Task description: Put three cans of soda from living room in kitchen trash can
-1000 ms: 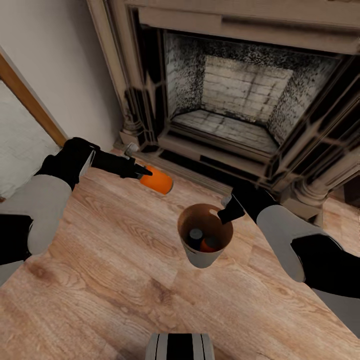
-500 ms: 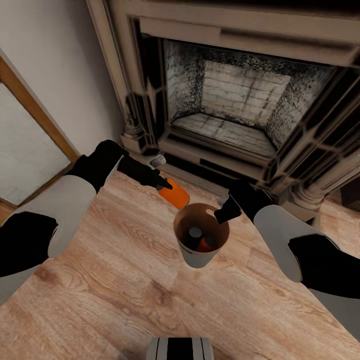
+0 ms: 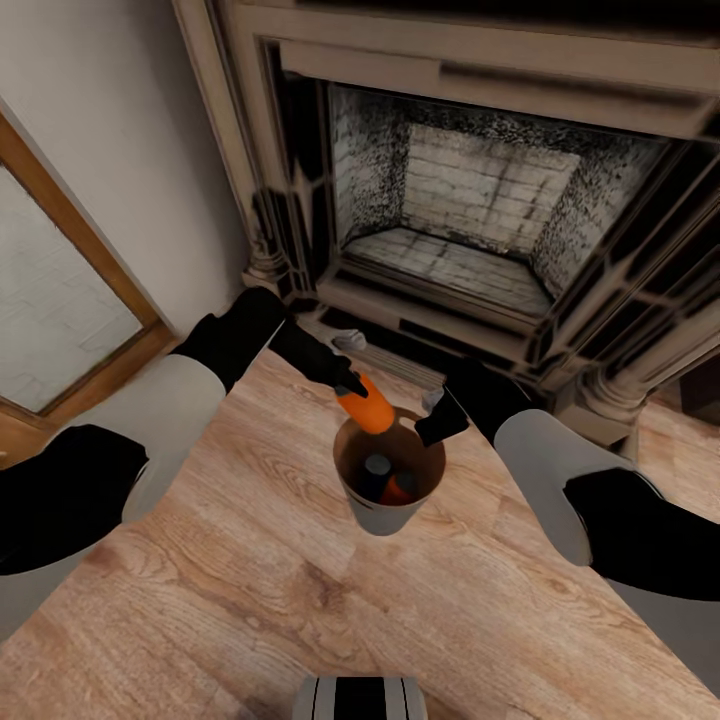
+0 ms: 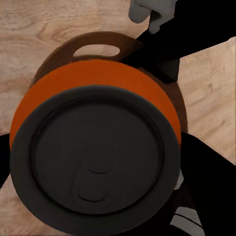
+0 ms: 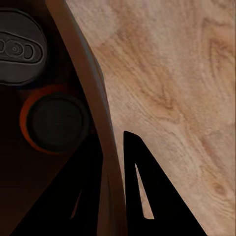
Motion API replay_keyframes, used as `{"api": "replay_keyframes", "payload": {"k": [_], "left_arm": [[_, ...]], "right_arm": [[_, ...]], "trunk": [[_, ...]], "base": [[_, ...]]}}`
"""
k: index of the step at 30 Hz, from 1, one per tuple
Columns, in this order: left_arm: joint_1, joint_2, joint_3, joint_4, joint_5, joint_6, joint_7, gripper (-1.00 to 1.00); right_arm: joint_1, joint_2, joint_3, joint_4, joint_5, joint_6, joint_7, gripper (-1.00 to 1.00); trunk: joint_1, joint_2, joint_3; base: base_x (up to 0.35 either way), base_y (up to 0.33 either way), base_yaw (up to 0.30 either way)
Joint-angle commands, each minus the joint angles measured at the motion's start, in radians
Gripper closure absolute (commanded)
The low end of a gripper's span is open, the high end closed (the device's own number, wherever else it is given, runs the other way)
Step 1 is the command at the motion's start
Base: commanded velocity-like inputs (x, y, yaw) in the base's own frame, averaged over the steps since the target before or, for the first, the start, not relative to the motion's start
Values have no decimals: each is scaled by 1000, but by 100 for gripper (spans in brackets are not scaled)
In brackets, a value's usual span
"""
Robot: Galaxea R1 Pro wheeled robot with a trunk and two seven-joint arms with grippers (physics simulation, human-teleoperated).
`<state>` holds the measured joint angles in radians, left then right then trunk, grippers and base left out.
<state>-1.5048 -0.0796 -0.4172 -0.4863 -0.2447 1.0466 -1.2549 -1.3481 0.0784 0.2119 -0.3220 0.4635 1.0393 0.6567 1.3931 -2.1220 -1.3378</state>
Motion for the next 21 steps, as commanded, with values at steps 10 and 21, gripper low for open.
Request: {"api": "replay_keyframes", "payload": {"k": [10, 21], "left_arm": [[67, -37, -113, -1, 4, 1, 140, 100], [129, -62, -143, -2, 5, 1, 150, 100]], "right_arm": [[-2, 10, -6, -2, -25, 8, 4, 100], [-2, 16, -6, -2, -25, 8, 4, 100]], "trunk": [[0, 0, 0], [0, 0, 0]], "base": [[0, 0, 0], [0, 0, 0]]}}
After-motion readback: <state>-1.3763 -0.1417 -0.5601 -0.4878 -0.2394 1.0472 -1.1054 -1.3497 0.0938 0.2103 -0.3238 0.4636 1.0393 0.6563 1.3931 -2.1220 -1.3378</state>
